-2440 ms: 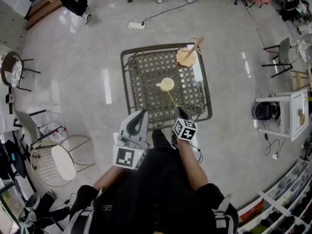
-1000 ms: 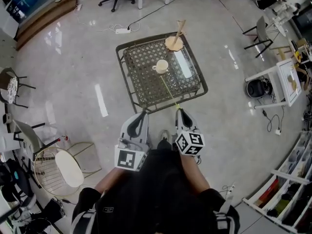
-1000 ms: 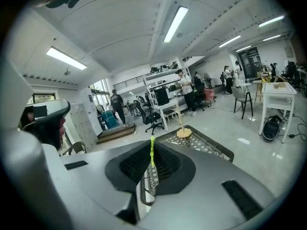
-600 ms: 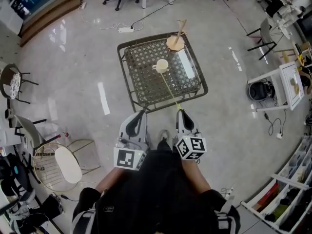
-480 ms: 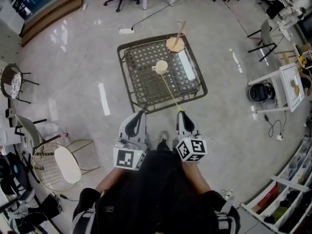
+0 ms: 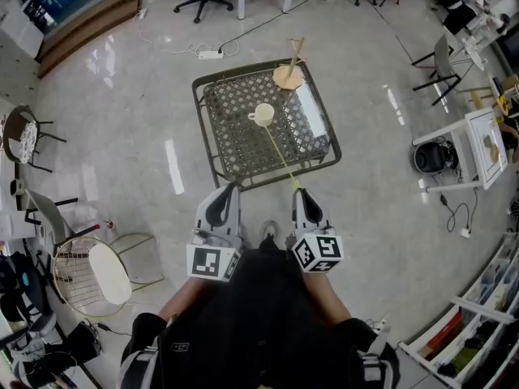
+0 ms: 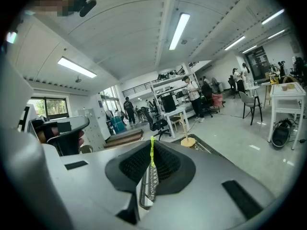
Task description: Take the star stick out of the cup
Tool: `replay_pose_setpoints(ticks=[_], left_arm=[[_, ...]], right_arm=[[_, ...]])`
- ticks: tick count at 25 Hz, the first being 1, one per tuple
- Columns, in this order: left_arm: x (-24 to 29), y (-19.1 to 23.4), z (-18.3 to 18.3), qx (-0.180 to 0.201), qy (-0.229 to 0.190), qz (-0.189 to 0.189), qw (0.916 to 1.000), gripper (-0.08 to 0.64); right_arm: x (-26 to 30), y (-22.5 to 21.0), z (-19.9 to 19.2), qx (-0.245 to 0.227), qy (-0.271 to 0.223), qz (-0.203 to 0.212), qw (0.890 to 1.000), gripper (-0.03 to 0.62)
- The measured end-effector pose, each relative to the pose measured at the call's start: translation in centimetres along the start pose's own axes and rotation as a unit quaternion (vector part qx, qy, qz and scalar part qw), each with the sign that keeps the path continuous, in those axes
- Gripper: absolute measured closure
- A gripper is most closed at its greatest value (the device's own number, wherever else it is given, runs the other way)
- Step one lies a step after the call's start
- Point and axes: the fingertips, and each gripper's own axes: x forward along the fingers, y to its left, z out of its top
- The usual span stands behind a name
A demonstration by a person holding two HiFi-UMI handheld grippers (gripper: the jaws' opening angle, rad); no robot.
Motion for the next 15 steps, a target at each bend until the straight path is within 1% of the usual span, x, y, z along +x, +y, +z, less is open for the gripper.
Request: replay_pose_setpoints(ticks=[15], left_arm=[[0.74, -0.42, -0.16, 0.002, 0.002, -0.003, 1.0, 0.548]], right_arm=[[0.3, -0.66, 0.14, 0.003, -0.003, 0.001, 1.0, 0.571]])
